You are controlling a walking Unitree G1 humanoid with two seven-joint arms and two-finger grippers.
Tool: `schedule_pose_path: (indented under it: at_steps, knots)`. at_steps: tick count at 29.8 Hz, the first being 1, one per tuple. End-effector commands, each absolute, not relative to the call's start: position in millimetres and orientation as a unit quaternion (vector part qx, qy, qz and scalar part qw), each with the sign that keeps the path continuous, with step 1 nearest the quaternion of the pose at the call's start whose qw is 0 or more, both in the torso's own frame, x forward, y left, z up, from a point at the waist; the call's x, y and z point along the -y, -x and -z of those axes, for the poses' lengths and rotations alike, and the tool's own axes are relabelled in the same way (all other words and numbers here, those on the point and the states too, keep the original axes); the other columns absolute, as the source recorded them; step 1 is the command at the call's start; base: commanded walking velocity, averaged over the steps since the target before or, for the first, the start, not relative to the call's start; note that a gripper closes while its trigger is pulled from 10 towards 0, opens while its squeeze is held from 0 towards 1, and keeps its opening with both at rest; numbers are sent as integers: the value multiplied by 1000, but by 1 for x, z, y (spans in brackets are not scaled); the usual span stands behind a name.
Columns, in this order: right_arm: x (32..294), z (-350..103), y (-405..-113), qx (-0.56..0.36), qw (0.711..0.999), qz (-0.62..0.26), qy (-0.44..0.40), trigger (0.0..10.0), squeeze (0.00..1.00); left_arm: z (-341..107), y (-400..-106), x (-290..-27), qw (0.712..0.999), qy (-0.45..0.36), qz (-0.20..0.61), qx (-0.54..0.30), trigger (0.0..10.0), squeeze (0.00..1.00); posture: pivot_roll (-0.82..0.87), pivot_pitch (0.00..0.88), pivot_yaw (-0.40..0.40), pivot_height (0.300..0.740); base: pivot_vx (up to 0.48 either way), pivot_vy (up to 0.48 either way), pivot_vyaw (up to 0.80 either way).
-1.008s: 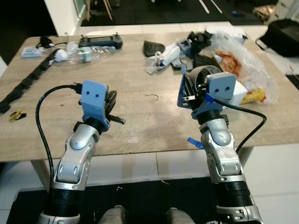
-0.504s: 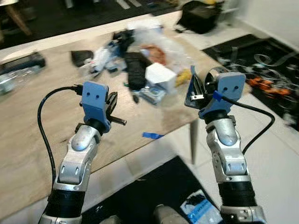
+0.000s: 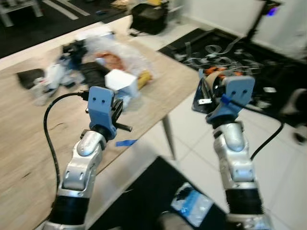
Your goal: Picking trash to rubbish bin
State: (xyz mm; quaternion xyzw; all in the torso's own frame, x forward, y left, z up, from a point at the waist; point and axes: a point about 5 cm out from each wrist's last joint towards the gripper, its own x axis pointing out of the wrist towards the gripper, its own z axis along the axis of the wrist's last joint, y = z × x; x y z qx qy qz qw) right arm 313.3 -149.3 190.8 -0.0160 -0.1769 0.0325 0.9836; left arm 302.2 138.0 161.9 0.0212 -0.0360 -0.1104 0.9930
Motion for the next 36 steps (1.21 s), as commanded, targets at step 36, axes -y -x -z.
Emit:
schedule_pose_path:
  at_steps: [36]
  knots:
    - [163,-109,-283,24,998,37,-37,10000,0,-133,-296,-170,997,-38,59,30,10000,0,-22,31,23,740,0,0,-800]
